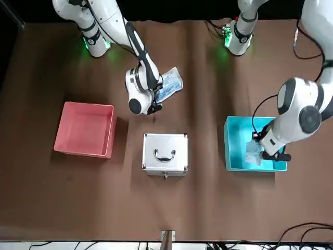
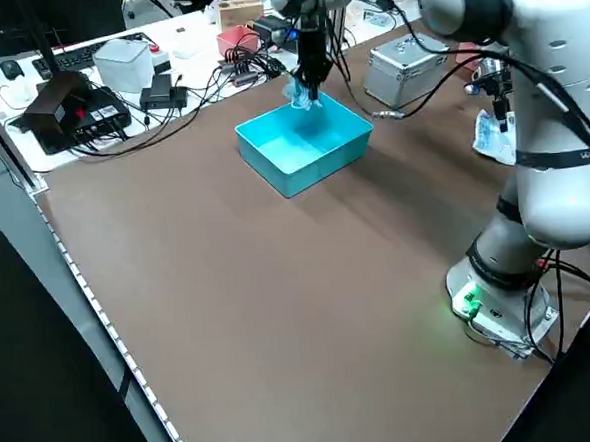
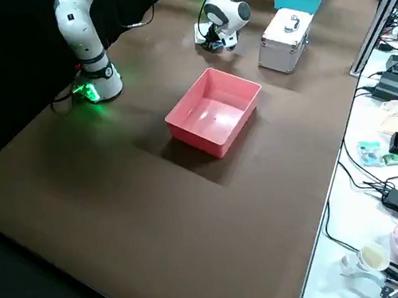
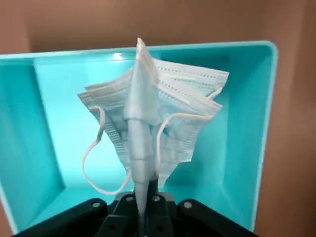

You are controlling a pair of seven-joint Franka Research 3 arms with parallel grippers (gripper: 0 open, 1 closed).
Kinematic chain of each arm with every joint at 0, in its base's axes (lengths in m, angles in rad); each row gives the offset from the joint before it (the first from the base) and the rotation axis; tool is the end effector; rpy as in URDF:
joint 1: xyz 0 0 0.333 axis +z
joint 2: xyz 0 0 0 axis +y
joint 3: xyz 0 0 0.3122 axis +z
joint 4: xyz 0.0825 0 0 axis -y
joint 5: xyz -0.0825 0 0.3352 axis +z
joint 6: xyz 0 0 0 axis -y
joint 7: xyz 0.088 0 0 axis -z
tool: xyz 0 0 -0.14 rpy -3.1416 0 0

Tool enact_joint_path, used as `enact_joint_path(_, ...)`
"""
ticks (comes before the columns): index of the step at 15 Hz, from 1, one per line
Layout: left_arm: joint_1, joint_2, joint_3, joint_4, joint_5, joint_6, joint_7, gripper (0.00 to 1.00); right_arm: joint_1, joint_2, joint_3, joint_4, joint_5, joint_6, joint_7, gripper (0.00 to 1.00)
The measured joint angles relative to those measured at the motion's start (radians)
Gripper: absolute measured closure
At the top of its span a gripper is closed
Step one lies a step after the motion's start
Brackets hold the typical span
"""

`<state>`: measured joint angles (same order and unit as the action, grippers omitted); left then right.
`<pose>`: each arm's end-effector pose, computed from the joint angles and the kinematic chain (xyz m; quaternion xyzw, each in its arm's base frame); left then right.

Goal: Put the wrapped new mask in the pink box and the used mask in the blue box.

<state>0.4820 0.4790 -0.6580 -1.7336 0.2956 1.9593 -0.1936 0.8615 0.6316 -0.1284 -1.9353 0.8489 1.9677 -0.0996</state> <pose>0.5888 -0.0427 0.3277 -0.9966 0.0406 0.0715 0.0007 0.3409 0.4019 0.1492 -0.9164 -0.1181 0.3348 0.1850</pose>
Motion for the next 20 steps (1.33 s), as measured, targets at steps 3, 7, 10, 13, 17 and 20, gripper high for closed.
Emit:
enact_joint_path(3,0.001,0.062,0.007,0.015,0.013,-0.001,0.000,0.98,-0.001,0.000,-0.005,0.001,0.000,-0.048,0.009,0.80)
enact_joint_path(7,0.002,0.100,0.020,0.014,0.014,-0.020,0.000,0.97,-0.001,0.000,-0.039,0.008,0.000,-0.083,0.011,0.91)
enact_joint_path(10,0.002,0.127,0.034,0.013,0.014,-0.023,0.000,0.94,-0.001,0.000,-0.122,0.056,-0.005,-0.199,0.015,0.91)
enact_joint_path(13,0.003,0.154,0.045,0.013,0.014,-0.023,0.000,0.89,-0.003,-0.004,-0.239,0.152,-0.013,-0.399,0.060,0.91)
enact_joint_path(17,0.003,0.165,0.048,0.022,0.014,-0.022,0.000,0.59,-0.003,-0.021,-0.375,0.257,-0.025,-0.607,0.095,0.91)
enact_joint_path(20,0.003,0.130,0.044,0.050,0.014,-0.023,0.000,0.32,-0.004,-0.024,-0.501,0.310,-0.033,-0.659,0.096,0.91)
